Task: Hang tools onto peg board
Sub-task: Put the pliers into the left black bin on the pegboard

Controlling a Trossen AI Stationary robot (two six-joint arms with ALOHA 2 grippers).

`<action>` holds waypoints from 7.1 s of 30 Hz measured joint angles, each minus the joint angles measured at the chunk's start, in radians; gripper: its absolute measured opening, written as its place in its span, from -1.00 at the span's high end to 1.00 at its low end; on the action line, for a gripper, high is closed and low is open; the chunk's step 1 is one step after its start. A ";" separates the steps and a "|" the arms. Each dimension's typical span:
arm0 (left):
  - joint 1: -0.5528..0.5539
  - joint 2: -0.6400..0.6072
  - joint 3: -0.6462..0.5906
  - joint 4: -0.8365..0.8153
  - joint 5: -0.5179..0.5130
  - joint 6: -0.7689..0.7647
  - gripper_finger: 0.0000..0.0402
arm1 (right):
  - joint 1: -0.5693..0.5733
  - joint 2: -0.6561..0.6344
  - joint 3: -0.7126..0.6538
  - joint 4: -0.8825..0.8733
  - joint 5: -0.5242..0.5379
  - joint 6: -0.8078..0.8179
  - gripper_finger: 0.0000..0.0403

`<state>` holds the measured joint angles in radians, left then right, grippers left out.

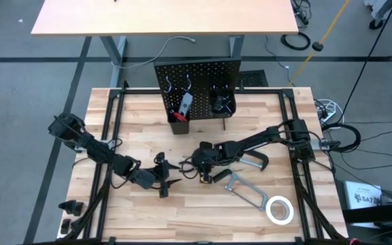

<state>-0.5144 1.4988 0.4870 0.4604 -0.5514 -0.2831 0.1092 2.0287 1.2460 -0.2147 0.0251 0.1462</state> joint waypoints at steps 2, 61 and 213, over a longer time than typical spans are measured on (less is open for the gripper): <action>-0.002 -0.017 0.000 -0.004 0.000 0.001 -0.16 | 0.010 -0.022 -0.003 -0.031 0.006 -0.001 0.70; -0.005 -0.033 0.001 0.874 -0.200 0.186 -0.16 | 0.370 -0.250 0.005 0.490 1.073 -0.212 0.70; 0.546 -0.378 0.564 -0.846 0.022 0.062 0.19 | 0.612 -0.537 0.004 0.222 1.283 -0.154 -0.02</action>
<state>0.0312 1.1210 1.0512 -0.3856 -0.5294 -0.2212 0.7216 1.4918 1.2499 0.0074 1.3082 -0.0078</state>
